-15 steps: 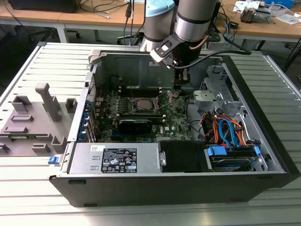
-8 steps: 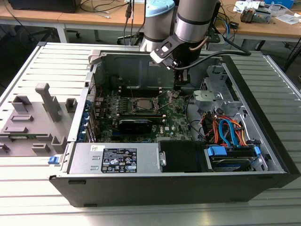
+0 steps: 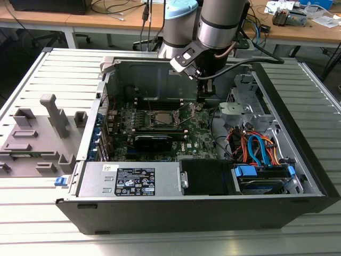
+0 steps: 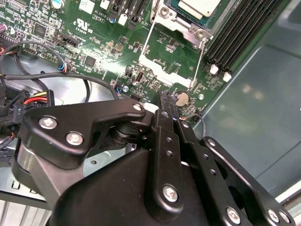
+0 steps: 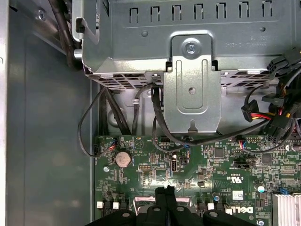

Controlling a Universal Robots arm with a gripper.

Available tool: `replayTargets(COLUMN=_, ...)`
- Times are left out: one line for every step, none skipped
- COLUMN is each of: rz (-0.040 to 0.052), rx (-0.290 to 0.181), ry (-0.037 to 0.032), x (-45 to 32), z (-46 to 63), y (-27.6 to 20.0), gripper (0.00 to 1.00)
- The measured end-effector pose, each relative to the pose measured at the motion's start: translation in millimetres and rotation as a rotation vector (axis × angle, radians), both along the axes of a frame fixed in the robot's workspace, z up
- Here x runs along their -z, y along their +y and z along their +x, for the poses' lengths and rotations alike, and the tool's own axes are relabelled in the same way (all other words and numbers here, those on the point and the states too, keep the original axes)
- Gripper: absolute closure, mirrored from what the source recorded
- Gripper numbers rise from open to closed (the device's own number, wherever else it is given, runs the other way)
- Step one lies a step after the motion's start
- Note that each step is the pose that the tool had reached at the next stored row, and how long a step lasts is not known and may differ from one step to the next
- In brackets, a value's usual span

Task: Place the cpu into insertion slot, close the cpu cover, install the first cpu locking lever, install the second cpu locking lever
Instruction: 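Close the cpu cover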

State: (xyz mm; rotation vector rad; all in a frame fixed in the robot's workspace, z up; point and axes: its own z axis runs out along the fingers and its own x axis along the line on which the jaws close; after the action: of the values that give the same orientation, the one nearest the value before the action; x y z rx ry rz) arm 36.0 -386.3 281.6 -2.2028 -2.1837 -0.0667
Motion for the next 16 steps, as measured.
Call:
replayTargets(rz=0.0000, rx=0.000, ry=0.0000, x=0.2, z=0.0, y=0.0, gripper=0.89)
replayTargets(rz=0.0000, rx=0.000, ry=0.0000, x=0.4, z=0.1, y=0.0, gripper=0.89)
replayTargets(rz=0.0000, rx=0.000, ry=0.0000, x=0.8, z=0.1, y=0.0, gripper=0.89)
replayTargets(rz=0.0000, rx=0.000, ry=0.0000, x=1.0, z=0.2, y=0.0, gripper=0.89)
replayTargets(rz=0.0000, rx=0.000, ry=0.0000, x=1.2, z=0.2, y=0.0, gripper=0.89)
replayTargets(rz=0.0000, rx=0.000, ry=0.0000, x=1.3, z=0.2, y=0.0, gripper=0.89)
replayTargets(rz=0.0001, rx=0.000, ry=0.0000, x=1.6, z=0.2, y=0.0, gripper=0.89)
replayTargets(rz=0.0001, rx=0.000, ry=0.0000, x=1.7, z=0.2, y=0.0, gripper=0.89)
replayTargets(rz=0.0000, rx=0.000, ry=0.0000, x=1.9, z=0.3, y=0.0, gripper=0.89)
replayTargets(rz=0.0000, rx=0.000, ry=0.0000, x=2.1, z=0.3, y=0.0, gripper=0.89)
replayTargets(rz=0.0000, rx=0.000, ry=0.0000, x=2.7, z=0.3, y=0.0, gripper=0.89)
replayTargets(rz=0.0000, rx=0.000, ry=0.0000, x=3.4, z=0.4, y=0.0, gripper=0.89)
replayTargets(rz=0.0000, rx=0.000, ry=0.0000, x=3.6, z=0.4, y=0.0, gripper=0.89)
replayTargets(rz=0.0000, rx=0.000, ry=0.0000, x=3.7, z=0.4, y=0.0, gripper=0.89)
replayTargets(rz=0.0000, rx=0.000, ry=0.0000, x=3.9, z=0.4, y=0.0, gripper=0.89)
replayTargets(rz=0.0000, rx=0.000, ry=0.0000, x=4.2, z=0.5, y=0.0, gripper=0.89)
